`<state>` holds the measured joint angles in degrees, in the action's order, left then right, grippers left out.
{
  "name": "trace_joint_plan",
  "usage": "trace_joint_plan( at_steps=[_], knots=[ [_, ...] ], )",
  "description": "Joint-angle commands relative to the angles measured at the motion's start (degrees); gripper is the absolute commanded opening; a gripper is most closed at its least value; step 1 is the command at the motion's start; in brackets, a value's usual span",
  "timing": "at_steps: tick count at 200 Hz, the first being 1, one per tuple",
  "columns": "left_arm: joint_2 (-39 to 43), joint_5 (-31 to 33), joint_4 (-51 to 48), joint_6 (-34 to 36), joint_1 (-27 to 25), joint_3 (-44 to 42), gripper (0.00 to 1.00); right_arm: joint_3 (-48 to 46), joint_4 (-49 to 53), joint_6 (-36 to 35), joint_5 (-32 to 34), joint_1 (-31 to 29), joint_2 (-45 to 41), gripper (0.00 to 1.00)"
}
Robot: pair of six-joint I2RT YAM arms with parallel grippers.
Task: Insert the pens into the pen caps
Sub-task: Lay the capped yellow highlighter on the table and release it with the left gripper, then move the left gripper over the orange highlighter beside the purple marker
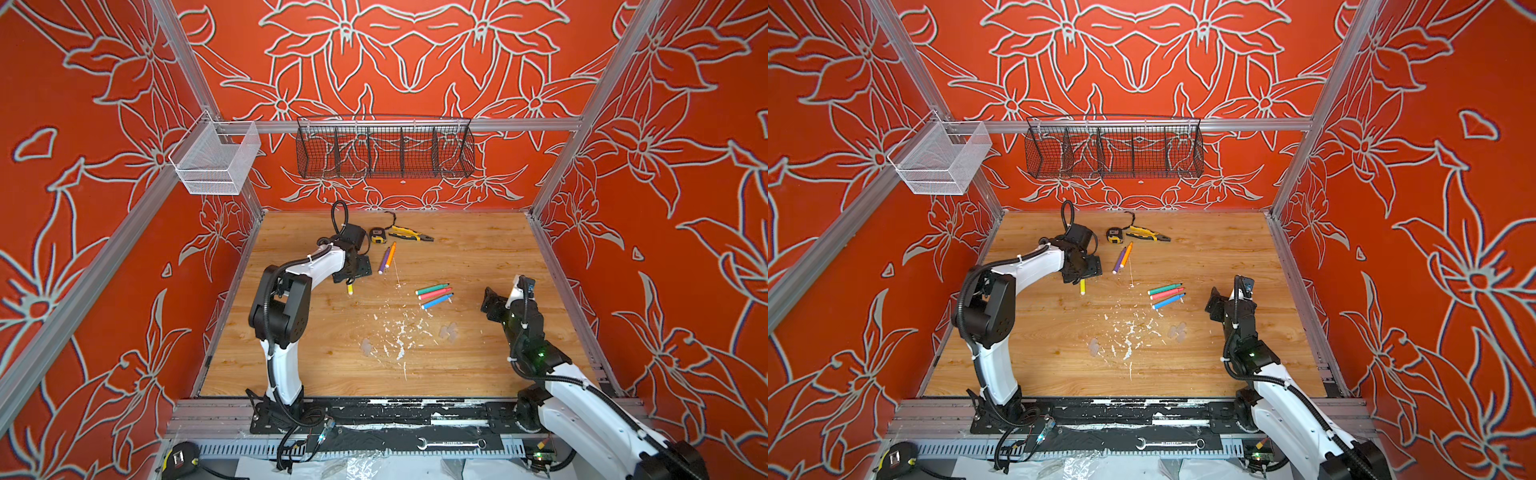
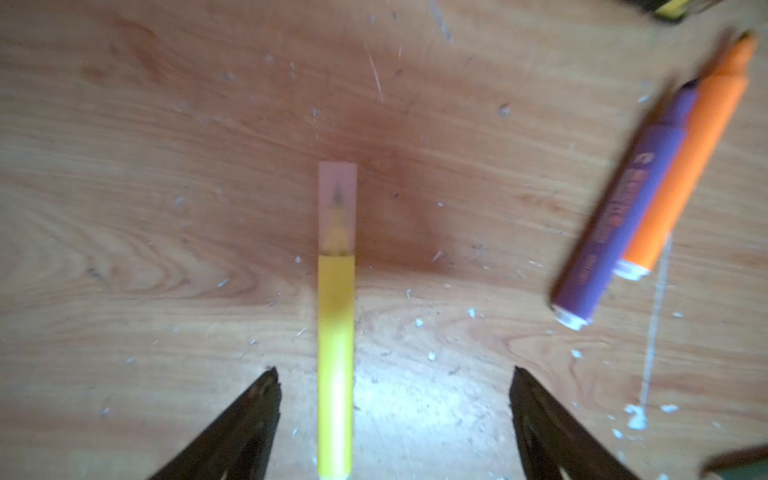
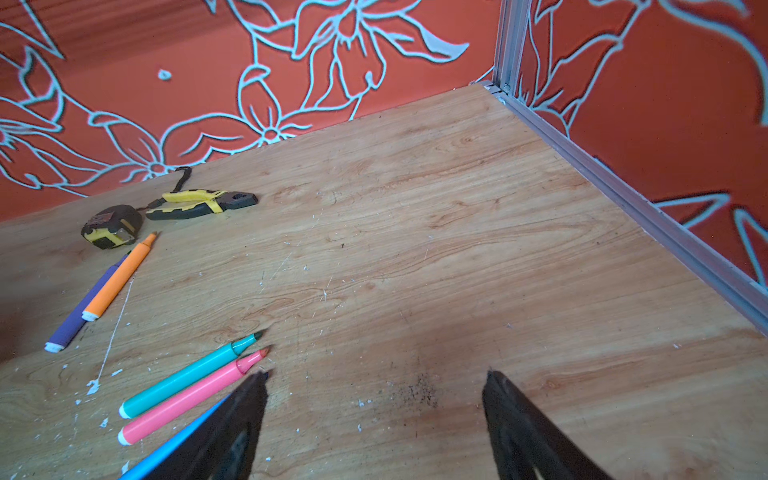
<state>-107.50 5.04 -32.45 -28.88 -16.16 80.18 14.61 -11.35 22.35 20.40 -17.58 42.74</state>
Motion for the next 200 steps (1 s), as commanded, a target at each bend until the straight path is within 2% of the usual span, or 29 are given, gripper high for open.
trace_joint_plan(
  at_steps=[1, 13, 29, 40, 52, 60, 65, 68, 81, 107, 130, 158, 178, 200],
  knots=[
    [8.84, 3.38, -5.17, -2.99, 0.25, 2.99, 0.86, 0.33, -0.51, 0.48, -0.13, 0.36, -0.31, 0.83],
    [11.91, 5.96, -8.30, -4.90, 0.26, 5.08, 0.87, 0.33, -0.42, 0.60, 0.12, 0.38, -0.38, 0.83],
    [17.28, 8.70, -8.86, -6.91, 0.26, 5.63, 0.99, 0.42, -0.51, 0.60, 0.13, 0.37, -0.08, 0.83],
    [22.08, 10.17, -2.18, -7.14, 0.25, 0.50, 1.00, 0.66, -0.51, 0.59, 0.08, 0.36, 0.43, 0.83],
    [27.87, 11.14, 9.44, -7.57, 0.26, -8.60, 0.96, 1.00, -0.52, 0.50, -0.29, 0.36, 1.14, 0.83],
    [30.89, 9.66, 17.59, -6.39, 0.26, -14.42, 0.96, 1.25, -0.58, 0.41, -0.30, 0.36, 1.57, 0.83],
    [32.28, 6.60, 21.25, -4.52, 0.42, -17.37, 0.97, 1.37, -0.52, 0.43, -0.35, 0.36, 1.86, 0.83],
    [32.95, 5.11, 22.36, -3.63, 0.43, -18.51, 1.00, 1.45, -0.51, 0.42, -0.30, 0.36, 1.98, 0.83],
    [34.13, 0.54, 23.30, -2.13, 0.43, -20.76, 0.98, 1.56, -0.51, 0.55, -0.34, 0.35, 2.26, 0.83],
    [32.38, -0.81, 18.79, -3.65, 0.43, -18.37, 0.98, 1.14, -0.42, 0.68, -0.06, 0.37, 1.44, 0.83],
    [28.34, 5.14, 12.99, -4.51, 0.44, -14.55, 1.00, 0.95, -0.49, 0.50, -0.58, 0.36, 1.02, 0.83],
    [23.26, 7.75, 7.38, -5.39, 0.43, -9.26, 0.88, 0.95, -0.51, 0.15, -1.16, 0.36, 0.86, 0.83],
    [19.97, 14.01, 2.85, -8.78, 1.11, -7.33, 0.87, 0.86, -0.51, 0.41, -0.85, 0.36, 0.65, 0.83],
    [17.75, 12.13, 3.04, -8.49, 2.54, -6.27, 0.79, 0.86, -0.43, 0.67, -0.45, 0.36, 0.85, 0.83]
  ],
)
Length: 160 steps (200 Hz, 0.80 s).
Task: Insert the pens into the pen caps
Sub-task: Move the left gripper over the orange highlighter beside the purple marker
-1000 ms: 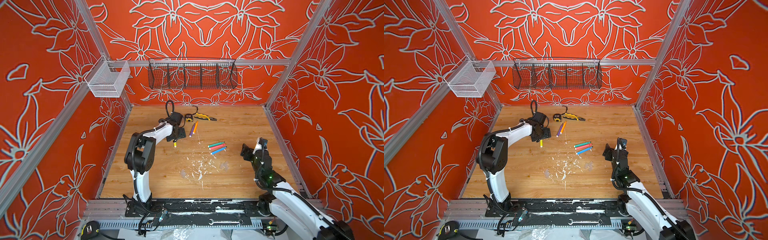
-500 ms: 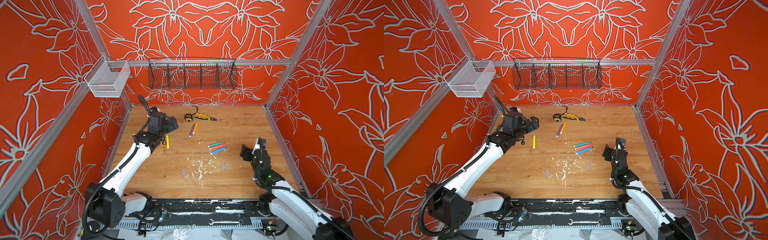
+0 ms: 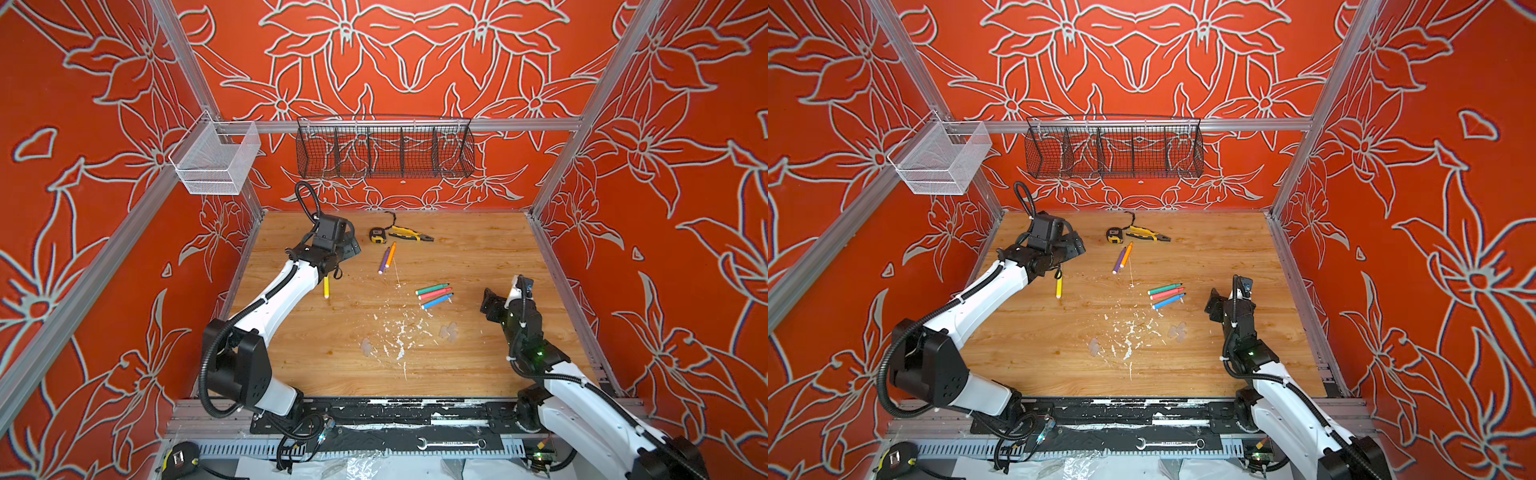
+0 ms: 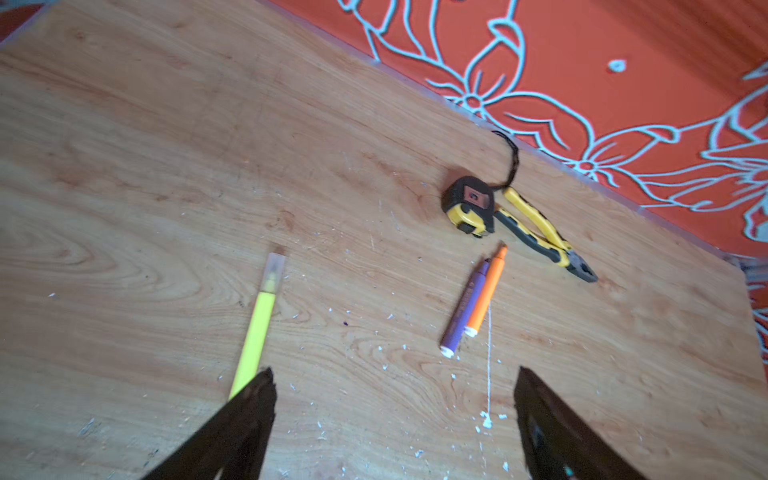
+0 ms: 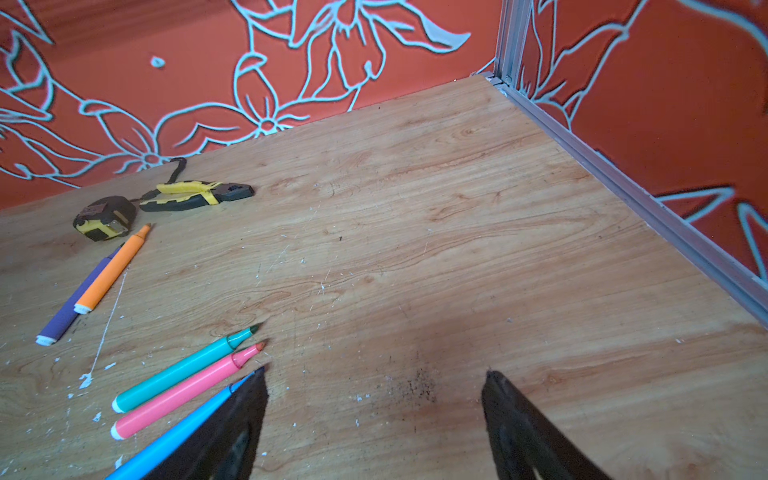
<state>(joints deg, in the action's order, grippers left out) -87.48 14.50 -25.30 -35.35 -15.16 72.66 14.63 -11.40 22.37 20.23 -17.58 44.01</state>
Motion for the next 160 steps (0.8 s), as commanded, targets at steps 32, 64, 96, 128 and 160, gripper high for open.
trace_joint_plan(
  at_steps=[32, 64, 96, 128, 160],
  knots=[
    [-4.55, -4.55, 0.60, 2.86, 0.54, 2.22, 0.78, 1.25, -0.55, 0.33, -0.80, 0.36, 0.32, 0.83],
    [-14.45, -8.95, -3.89, 10.42, -5.58, 12.94, 0.78, 1.06, -0.47, 0.30, -0.91, 0.36, 0.03, 0.83],
    [-29.45, -4.79, -16.50, 16.43, -13.16, 31.18, 0.71, 0.83, -0.55, 0.42, -0.71, 0.34, -0.43, 0.83],
    [-39.07, -5.11, -22.52, 17.46, -15.18, 42.19, 0.67, 1.01, -0.80, -0.04, -1.55, 0.36, 0.15, 0.83],
    [-42.56, -5.44, -23.29, 18.20, -15.16, 44.94, 0.65, 1.19, -0.73, 0.01, -1.54, 0.37, 0.38, 0.83]
  ],
)
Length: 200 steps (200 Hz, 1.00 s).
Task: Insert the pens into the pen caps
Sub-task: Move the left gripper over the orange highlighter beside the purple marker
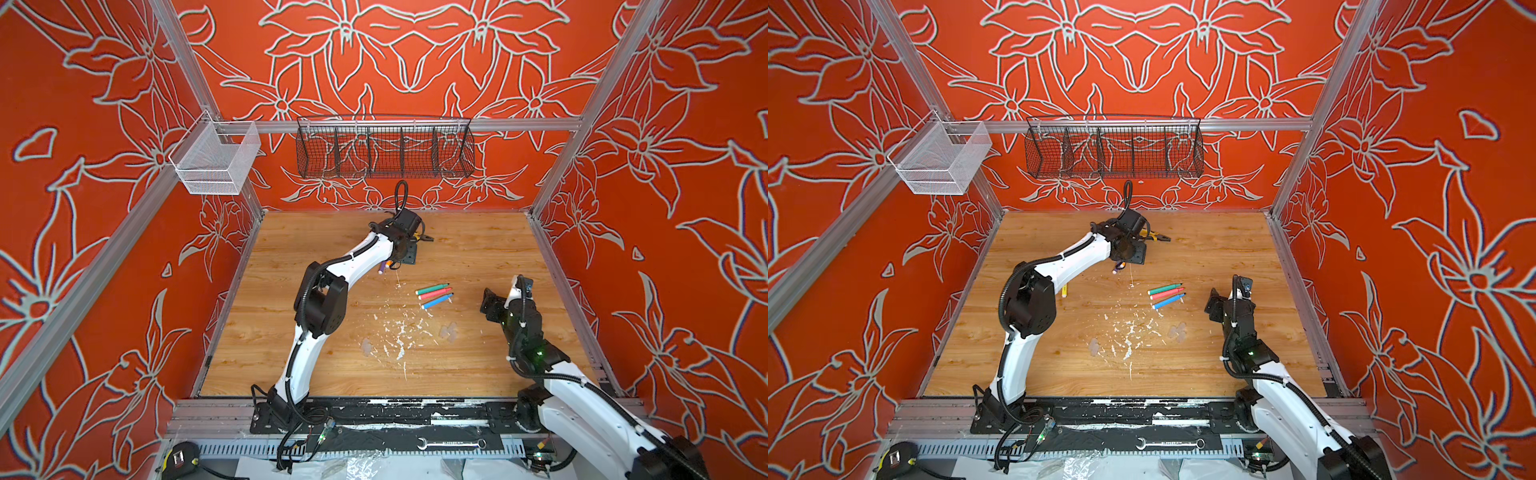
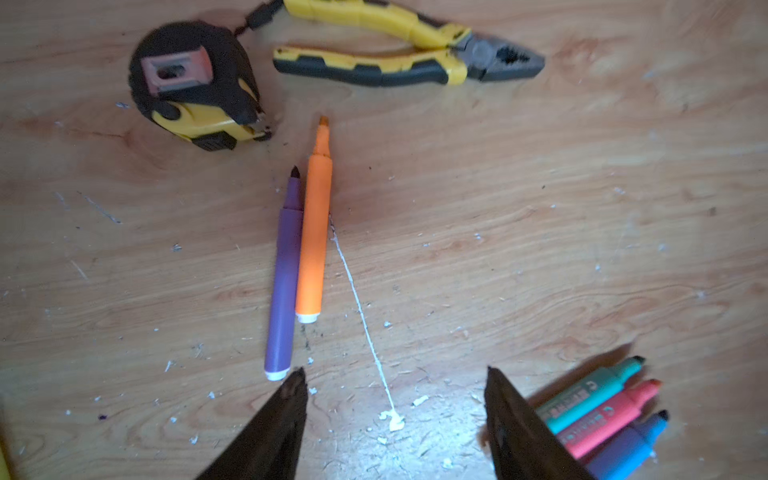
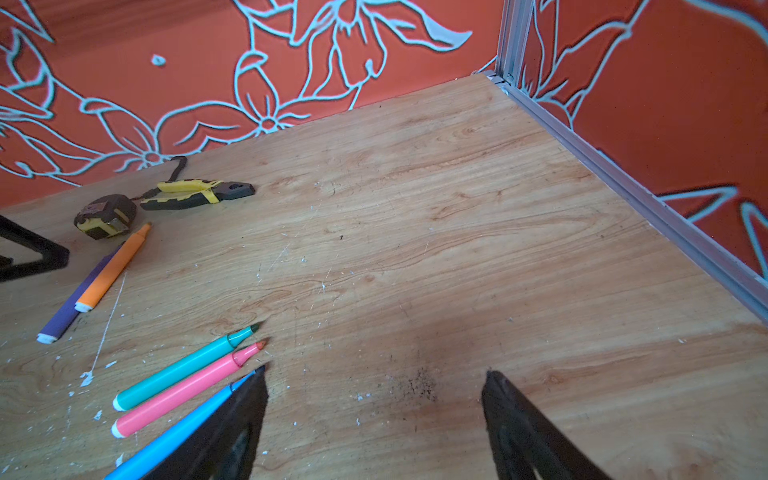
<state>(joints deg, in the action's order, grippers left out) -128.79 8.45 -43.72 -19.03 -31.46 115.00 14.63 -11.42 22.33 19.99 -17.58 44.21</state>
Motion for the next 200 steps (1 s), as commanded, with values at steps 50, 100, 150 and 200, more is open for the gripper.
trace_joint_plan(
  at_steps=[50, 100, 150, 200],
  knots=[
    [-4.32, 2.76, -5.09, 3.82, 1.47, 5.32, 0.64, 1.86, -0.88, 0.17, -1.17, 0.36, 1.80, 0.83],
    [-8.63, 2.45, -5.55, 4.52, 2.13, 8.35, 0.55, 2.26, -0.62, 0.17, -1.43, 0.36, 2.49, 0.82],
    [-11.58, 2.63, -6.41, 4.86, 3.05, 11.12, 0.52, 2.48, -0.80, 0.09, -1.68, 0.36, 2.90, 0.82],
    [-13.53, 1.12, -6.65, 5.02, 3.86, 12.16, 0.48, 2.44, -0.62, 0.16, -1.58, 0.36, 2.86, 0.82]
  ],
)
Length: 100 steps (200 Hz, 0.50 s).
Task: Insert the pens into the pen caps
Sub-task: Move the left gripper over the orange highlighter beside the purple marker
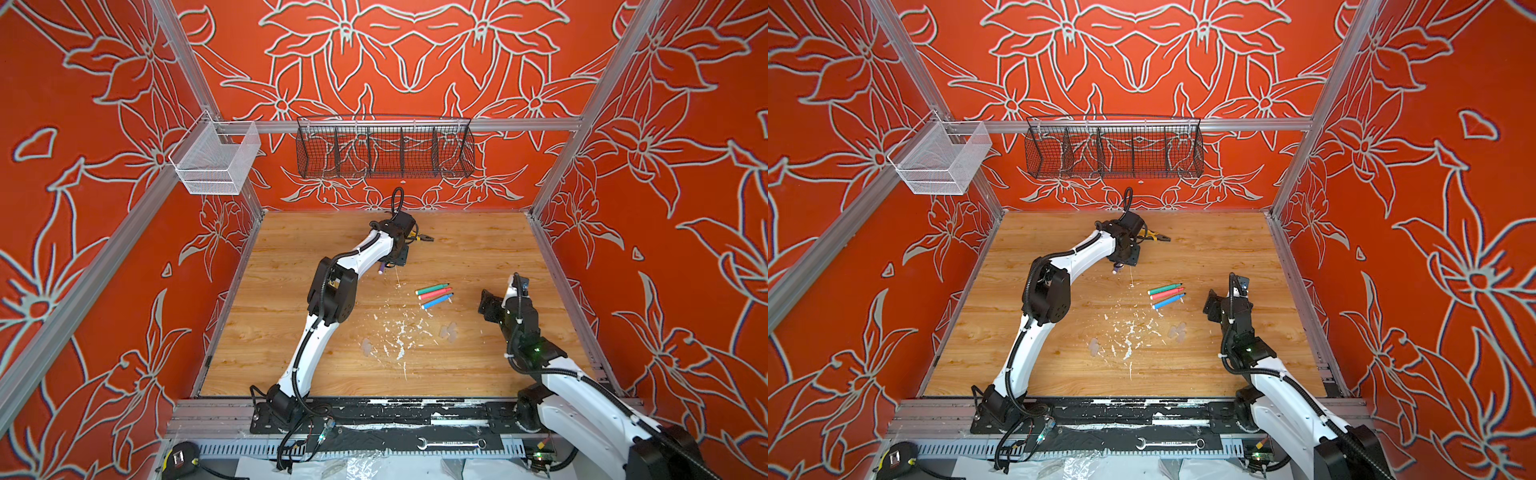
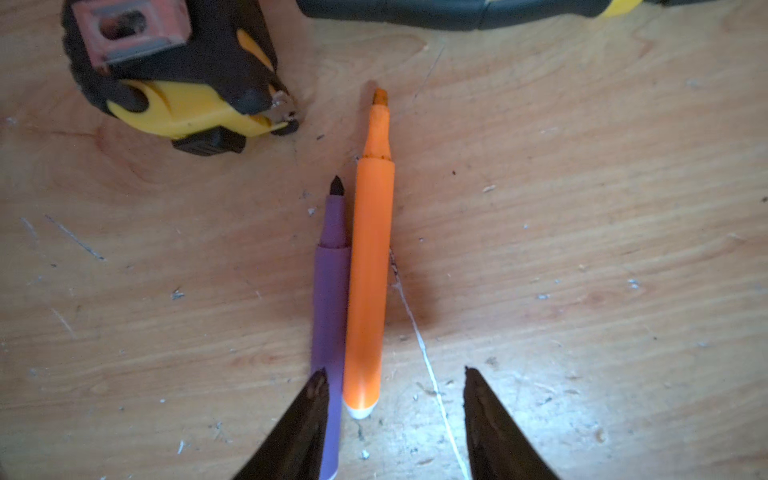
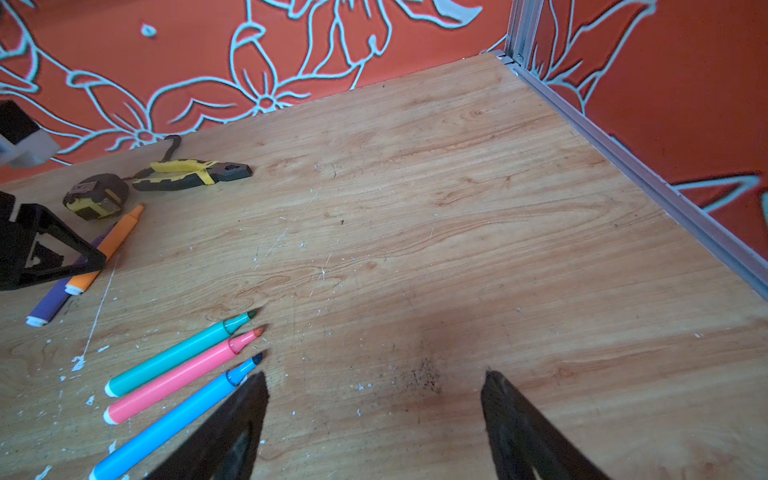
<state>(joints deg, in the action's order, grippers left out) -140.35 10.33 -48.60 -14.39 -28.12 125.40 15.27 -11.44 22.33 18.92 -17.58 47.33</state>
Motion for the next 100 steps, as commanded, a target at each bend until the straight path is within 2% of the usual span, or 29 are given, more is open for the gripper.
trace_joint_plan(
  at_steps=[1, 100],
  knots=[
    [-2.00, -0.80, -1.77, 0.40, 0.52, 1.81, 0.48, 1.79, -0.60, 0.17, -0.49, 0.36, -0.24, 0.82],
    [-5.76, -3.74, -3.48, 0.25, 1.80, 5.49, 0.40, 1.87, -0.60, 0.26, -0.40, 0.36, -0.05, 0.82]
  ],
)
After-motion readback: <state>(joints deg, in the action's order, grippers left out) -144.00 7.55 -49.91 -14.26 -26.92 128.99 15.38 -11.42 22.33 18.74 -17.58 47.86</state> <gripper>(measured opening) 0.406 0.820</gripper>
